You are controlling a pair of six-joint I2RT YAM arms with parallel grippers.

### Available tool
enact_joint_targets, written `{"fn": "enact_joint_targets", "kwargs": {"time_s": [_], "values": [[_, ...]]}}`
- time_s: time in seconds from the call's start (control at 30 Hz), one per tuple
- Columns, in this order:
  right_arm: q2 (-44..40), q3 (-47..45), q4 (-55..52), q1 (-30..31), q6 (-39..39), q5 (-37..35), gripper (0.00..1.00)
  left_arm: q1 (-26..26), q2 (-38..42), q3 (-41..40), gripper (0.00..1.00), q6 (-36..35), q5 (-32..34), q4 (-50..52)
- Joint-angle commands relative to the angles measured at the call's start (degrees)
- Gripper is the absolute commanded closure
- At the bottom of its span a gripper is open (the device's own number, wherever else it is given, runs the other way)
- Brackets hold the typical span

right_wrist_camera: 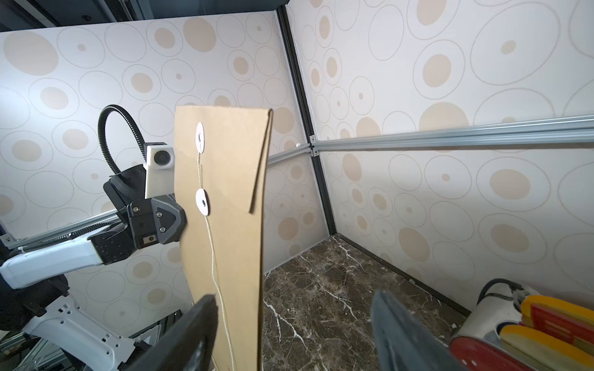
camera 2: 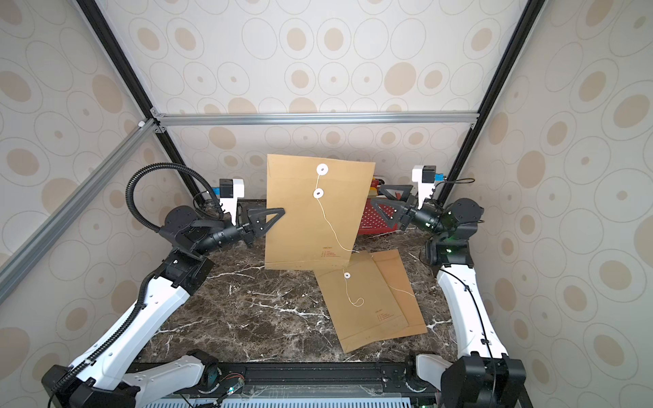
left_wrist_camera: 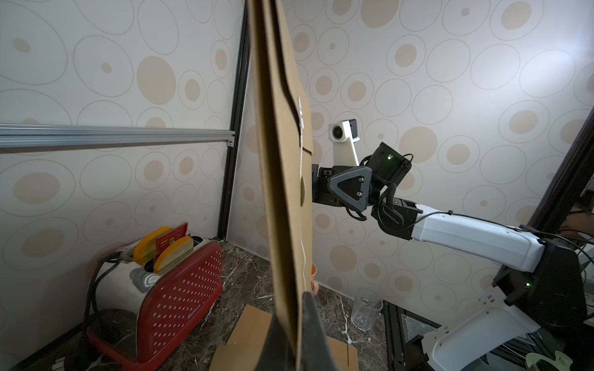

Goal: Close the mouth of the file bag
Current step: Pick up the file bag from the center of the board.

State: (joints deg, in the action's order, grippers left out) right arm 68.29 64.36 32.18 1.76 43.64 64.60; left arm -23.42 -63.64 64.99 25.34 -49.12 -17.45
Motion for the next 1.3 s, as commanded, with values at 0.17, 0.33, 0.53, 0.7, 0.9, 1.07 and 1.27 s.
{"fn": "enact_joint_targets", "kwargs": {"time_s": [0.17,0.33,0.53,0.7,0.9,1.07,1.27], "values": [[0.38,3.89,-4.37,4.54,-5.16,2.91,0.25,0.08,-0.94,2.82,1.00,-1.21,-3.76,-3.80],[-0.12,3.12,-6.24,4.70,-7.48,2.24,0.34,0.11,-0.69,1.56,1.00,0.24,-3.32,-6.69],[2.82,3.58,0.76,5.05,-0.82,4.27,0.41,0.12,-1.78,0.92,1.00,2.74,-3.07,-11.54],[4.67,4.92,0.73,7.18,-0.17,6.75,0.48,0.12,-3.08,0.92,1.00,3.89,-3.39,-13.32],[5.36,5.57,-1.49,8.26,-1.54,7.14,0.64,0.07,-3.35,-0.21,1.00,3.92,-3.34,-13.92],[5.45,5.76,-1.25,8.52,-1.18,7.06,0.86,0.11,-3.71,-0.59,1.00,3.66,-3.57,-12.80],[4.76,6.65,-7.03,8.52,-4.62,7.61,1.00,0.06,-5.77,2.76,0.61,2.79,-5.88,-7.64]]}}
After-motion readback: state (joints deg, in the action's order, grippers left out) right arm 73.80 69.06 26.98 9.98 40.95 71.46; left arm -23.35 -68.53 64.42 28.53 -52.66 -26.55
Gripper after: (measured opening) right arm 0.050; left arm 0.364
